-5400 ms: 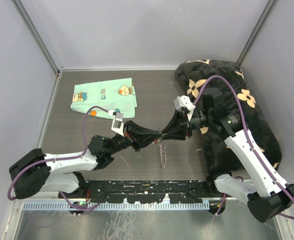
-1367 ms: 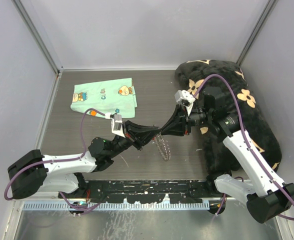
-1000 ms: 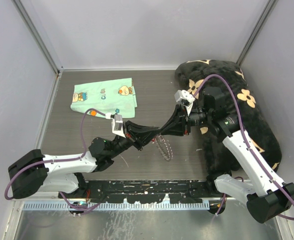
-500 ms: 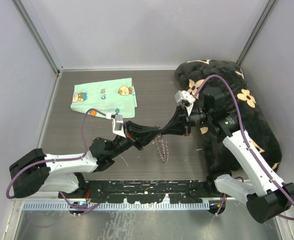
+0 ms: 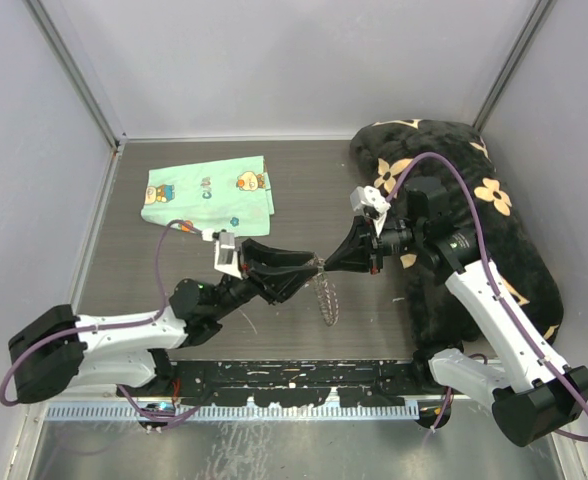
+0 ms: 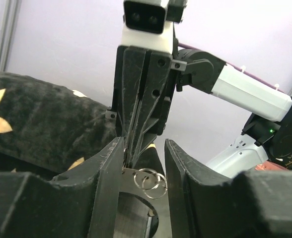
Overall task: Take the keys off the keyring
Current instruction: Remove the key from the keyring.
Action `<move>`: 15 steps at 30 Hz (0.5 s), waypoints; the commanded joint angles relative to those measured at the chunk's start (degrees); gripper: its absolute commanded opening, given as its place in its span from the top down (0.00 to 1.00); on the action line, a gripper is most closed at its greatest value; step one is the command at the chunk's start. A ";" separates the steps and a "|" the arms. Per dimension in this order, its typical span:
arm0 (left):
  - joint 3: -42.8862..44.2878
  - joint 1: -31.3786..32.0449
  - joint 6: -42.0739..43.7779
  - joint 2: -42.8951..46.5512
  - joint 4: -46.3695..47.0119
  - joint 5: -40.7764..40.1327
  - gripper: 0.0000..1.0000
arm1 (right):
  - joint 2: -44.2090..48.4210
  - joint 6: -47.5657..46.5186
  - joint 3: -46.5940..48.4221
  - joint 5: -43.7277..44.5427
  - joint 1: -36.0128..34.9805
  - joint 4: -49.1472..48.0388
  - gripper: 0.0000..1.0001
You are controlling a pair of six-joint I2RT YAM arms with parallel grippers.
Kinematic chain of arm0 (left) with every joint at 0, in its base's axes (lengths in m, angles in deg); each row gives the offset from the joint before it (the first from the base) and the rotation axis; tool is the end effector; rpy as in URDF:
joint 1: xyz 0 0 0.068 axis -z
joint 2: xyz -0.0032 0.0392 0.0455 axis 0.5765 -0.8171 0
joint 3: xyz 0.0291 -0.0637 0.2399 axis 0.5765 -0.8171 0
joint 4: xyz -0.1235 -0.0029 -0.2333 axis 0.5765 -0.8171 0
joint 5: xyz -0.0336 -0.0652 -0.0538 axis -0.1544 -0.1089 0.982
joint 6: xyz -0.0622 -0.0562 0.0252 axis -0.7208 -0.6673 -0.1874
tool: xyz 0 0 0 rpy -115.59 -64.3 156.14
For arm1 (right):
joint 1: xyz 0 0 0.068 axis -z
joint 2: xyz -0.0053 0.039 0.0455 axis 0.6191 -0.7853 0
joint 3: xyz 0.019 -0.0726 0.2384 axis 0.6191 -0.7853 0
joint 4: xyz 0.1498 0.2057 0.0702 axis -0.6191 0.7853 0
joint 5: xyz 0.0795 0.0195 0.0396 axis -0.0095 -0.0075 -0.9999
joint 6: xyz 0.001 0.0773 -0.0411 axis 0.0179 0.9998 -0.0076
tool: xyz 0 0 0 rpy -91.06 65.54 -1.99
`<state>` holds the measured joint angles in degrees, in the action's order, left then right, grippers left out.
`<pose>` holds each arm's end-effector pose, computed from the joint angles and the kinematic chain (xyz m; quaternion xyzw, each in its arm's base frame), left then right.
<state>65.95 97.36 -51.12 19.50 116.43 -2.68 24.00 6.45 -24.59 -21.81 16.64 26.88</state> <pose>0.1248 -0.2501 0.2966 0.1713 0.4483 -0.6409 0.5992 0.1838 0.1525 0.3408 -0.5229 0.5453 0.5184 0.4005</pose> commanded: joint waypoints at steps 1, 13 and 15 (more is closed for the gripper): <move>-1.00 -0.01 4.30 8.46 -6.11 -0.49 0.56 | 1.61 -9.19 3.52 3.51 0.25 5.88 0.99; 14.37 -0.10 27.61 26.16 -68.89 7.03 0.42 | -6.40 -44.50 22.86 25.59 -3.80 44.15 0.99; 14.49 -0.10 28.98 24.46 -66.53 7.24 0.42 | -6.93 -44.61 24.05 28.01 -6.14 45.22 0.99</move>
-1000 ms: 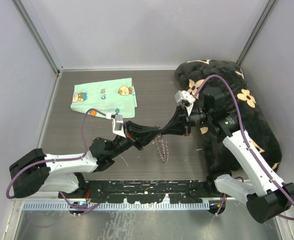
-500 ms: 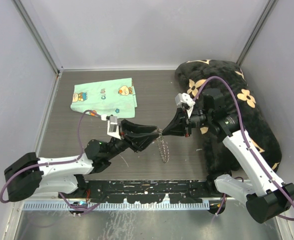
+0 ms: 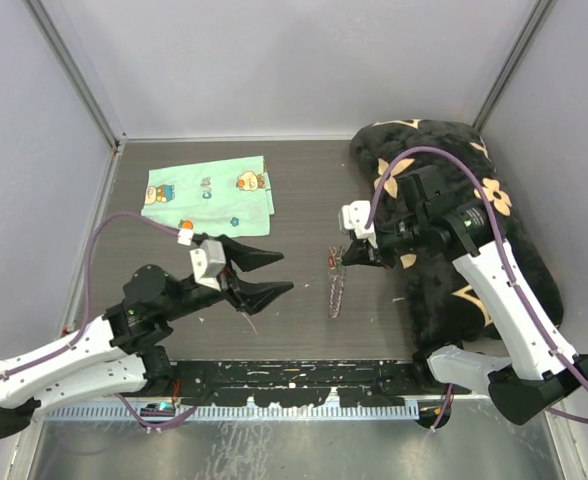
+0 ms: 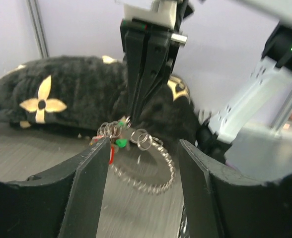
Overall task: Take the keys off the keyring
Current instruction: Remove the key from the keyring.
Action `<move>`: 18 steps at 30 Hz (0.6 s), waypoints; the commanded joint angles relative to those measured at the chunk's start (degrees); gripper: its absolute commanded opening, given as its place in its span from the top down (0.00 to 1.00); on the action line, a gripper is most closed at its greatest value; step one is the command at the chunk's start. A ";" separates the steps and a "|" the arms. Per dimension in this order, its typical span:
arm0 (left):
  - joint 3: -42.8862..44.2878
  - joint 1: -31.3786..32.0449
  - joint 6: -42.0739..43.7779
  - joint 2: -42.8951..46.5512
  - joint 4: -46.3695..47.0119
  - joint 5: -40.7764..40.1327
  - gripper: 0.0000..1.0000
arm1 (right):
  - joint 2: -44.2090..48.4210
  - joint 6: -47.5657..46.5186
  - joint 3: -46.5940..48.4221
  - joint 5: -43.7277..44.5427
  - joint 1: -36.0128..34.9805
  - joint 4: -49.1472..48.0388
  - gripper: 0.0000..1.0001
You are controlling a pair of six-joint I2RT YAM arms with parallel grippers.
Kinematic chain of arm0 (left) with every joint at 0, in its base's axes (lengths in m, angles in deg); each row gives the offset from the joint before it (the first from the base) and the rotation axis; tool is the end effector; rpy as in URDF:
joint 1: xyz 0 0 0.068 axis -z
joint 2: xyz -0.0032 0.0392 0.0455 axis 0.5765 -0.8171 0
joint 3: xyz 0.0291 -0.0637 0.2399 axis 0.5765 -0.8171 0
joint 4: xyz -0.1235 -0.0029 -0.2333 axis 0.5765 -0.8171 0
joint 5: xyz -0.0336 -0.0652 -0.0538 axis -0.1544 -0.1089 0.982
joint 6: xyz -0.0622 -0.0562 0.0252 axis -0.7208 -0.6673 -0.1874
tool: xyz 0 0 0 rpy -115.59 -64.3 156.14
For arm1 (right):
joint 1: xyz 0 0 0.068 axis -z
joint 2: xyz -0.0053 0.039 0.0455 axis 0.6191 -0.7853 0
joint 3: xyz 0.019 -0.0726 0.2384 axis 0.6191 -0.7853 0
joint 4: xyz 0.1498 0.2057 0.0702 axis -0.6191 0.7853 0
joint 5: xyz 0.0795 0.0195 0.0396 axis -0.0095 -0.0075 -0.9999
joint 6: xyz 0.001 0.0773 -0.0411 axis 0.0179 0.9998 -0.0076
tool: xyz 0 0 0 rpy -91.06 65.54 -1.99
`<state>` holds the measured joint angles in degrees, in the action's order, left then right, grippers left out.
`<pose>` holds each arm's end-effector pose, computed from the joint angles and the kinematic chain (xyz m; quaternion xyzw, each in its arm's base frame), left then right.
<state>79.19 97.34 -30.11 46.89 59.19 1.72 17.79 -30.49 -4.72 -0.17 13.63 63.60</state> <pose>0.0964 -0.2088 0.3645 0.3291 0.5043 -0.4976 0.6243 0.1734 0.1457 0.3592 -0.6573 0.5602 0.3109 0.3968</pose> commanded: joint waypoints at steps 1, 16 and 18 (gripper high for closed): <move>1.04 -0.08 8.39 -3.96 -7.07 3.31 0.42 | -0.93 -7.18 4.44 7.48 -4.47 8.58 0.99; -0.60 -0.07 7.12 -17.76 15.79 10.45 0.52 | -3.86 -4.89 4.54 12.03 -13.59 8.67 0.99; -0.89 -0.05 6.45 -18.50 17.16 10.83 0.53 | -4.03 -4.90 4.78 11.52 -13.66 8.67 0.99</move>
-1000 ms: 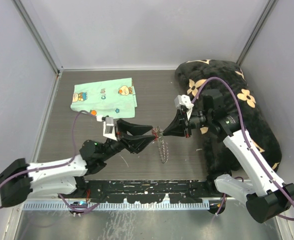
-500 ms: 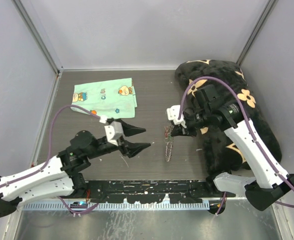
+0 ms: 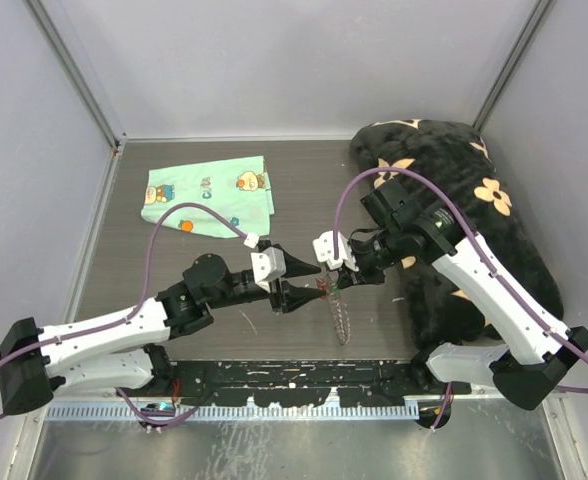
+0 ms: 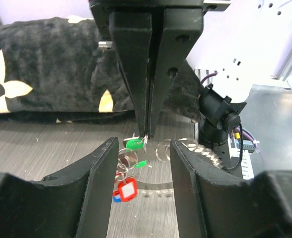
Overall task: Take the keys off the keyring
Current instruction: Remove the key from the keyring.
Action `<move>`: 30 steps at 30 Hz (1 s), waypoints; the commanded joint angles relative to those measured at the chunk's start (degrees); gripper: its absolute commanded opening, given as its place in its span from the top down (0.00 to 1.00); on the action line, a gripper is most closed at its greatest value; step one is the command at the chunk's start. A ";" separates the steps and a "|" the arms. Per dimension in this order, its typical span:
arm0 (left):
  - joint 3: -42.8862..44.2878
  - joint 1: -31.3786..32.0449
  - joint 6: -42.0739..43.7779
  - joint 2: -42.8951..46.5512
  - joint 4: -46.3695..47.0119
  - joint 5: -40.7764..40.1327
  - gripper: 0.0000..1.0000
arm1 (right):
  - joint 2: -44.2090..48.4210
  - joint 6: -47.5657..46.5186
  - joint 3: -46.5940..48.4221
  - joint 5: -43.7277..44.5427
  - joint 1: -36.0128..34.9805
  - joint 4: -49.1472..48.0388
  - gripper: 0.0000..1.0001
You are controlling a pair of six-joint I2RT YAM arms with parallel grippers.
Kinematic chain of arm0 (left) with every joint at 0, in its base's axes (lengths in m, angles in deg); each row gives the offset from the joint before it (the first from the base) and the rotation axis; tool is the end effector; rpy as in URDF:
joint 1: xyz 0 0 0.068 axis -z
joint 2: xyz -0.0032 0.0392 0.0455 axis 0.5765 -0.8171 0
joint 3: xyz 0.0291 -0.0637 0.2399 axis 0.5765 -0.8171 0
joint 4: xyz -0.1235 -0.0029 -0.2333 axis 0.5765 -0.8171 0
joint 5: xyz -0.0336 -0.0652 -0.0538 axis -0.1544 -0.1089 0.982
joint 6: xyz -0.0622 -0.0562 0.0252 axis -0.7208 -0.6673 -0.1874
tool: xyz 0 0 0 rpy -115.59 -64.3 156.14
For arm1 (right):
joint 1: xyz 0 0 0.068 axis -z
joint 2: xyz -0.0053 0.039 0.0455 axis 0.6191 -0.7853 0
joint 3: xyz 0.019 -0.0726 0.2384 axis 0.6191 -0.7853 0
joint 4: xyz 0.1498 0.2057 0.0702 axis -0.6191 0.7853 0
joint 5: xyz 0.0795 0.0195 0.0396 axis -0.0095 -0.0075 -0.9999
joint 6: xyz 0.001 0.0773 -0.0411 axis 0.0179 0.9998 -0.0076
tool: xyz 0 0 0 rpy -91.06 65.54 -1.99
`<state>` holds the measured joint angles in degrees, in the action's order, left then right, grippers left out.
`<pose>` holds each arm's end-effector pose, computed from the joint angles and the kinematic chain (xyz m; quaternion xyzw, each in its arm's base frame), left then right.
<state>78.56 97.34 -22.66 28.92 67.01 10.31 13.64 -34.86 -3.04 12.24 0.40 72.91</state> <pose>0.1161 -0.2703 0.3034 0.4382 0.5131 -0.4692 0.5696 0.1469 0.1754 0.3321 -0.7419 0.5462 0.2725 0.2775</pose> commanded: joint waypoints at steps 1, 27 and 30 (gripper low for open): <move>-0.25 -0.05 -1.33 -0.92 9.59 2.44 0.54 | 0.04 -0.57 3.20 -1.17 -0.47 -0.60 0.99; 1.29 -0.08 -0.94 -6.50 8.47 1.11 0.67 | -0.25 -0.61 3.48 -2.58 -0.45 -0.20 0.99; 1.42 -0.07 -1.09 -6.71 8.49 1.06 0.68 | -0.30 -0.69 3.38 -2.65 -0.42 -0.20 0.99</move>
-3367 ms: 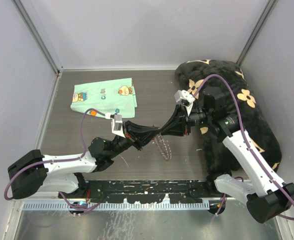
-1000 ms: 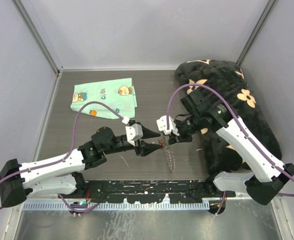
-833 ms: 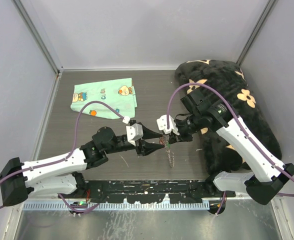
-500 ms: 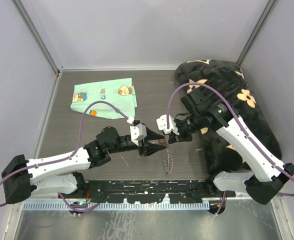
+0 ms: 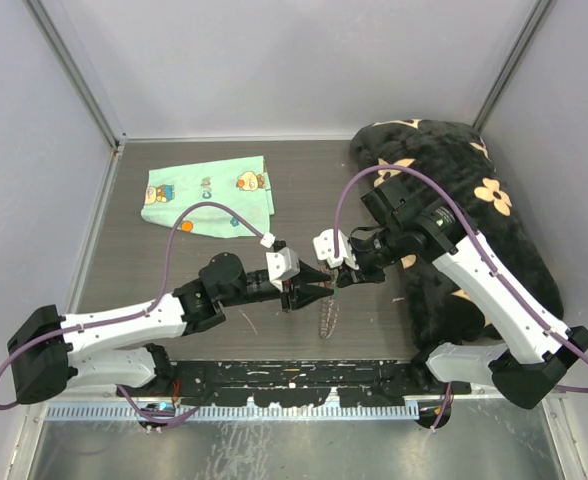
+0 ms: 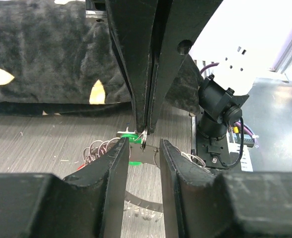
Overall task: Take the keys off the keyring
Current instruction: Remove the key from the keyring.
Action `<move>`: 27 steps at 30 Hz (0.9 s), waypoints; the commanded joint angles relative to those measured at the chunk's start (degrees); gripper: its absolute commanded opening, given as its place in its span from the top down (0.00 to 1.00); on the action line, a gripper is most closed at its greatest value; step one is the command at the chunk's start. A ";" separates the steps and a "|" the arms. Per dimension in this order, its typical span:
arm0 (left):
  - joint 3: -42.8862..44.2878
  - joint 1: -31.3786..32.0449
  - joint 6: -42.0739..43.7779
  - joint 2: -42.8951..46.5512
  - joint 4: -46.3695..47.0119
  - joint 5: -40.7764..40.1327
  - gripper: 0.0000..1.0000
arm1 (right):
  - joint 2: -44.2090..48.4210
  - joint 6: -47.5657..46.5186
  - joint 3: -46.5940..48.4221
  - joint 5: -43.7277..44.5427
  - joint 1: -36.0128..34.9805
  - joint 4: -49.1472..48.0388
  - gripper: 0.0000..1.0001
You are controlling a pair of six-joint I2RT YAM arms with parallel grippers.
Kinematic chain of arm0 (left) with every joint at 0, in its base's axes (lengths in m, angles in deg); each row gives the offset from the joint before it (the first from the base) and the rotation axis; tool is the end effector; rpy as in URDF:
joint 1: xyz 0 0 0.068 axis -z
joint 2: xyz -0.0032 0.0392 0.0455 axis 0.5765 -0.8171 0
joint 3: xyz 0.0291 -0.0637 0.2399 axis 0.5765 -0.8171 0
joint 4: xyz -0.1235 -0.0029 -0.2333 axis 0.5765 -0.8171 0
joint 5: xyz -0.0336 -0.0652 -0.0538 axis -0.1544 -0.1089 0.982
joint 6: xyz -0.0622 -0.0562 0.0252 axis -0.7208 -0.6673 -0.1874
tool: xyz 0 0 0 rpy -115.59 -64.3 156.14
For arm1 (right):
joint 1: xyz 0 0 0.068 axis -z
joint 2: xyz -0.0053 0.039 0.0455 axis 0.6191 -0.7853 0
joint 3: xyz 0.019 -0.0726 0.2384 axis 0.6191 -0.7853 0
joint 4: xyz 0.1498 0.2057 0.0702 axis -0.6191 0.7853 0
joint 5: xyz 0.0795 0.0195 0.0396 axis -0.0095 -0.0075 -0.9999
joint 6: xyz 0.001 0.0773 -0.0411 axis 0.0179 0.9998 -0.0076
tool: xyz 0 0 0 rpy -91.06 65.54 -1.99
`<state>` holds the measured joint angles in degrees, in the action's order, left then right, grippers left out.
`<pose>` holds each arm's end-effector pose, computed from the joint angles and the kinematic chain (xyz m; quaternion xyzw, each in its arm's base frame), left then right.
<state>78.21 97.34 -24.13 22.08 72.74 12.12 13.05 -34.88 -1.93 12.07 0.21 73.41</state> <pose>0.1231 -0.2884 0.2818 0.4441 0.5202 -0.4812 0.5483 0.1472 0.1768 0.3351 -0.7428 0.5442 0.2742 0.2774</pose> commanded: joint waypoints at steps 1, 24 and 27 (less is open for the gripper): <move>1.85 -0.12 0.34 0.14 2.77 -0.71 0.70 | 0.32 -0.68 2.26 -2.48 -0.23 -0.70 0.99; 2.38 -0.08 -2.03 -1.09 5.16 -1.40 0.80 | 0.52 -0.86 1.76 -3.61 -0.22 -0.62 0.99; 2.55 -0.06 -2.41 -1.25 5.55 -1.26 0.81 | 0.56 -0.86 1.71 -3.71 -0.23 -0.62 0.99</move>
<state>78.23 97.34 -25.81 20.88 73.09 11.55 13.05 -34.93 -1.93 11.39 0.21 73.80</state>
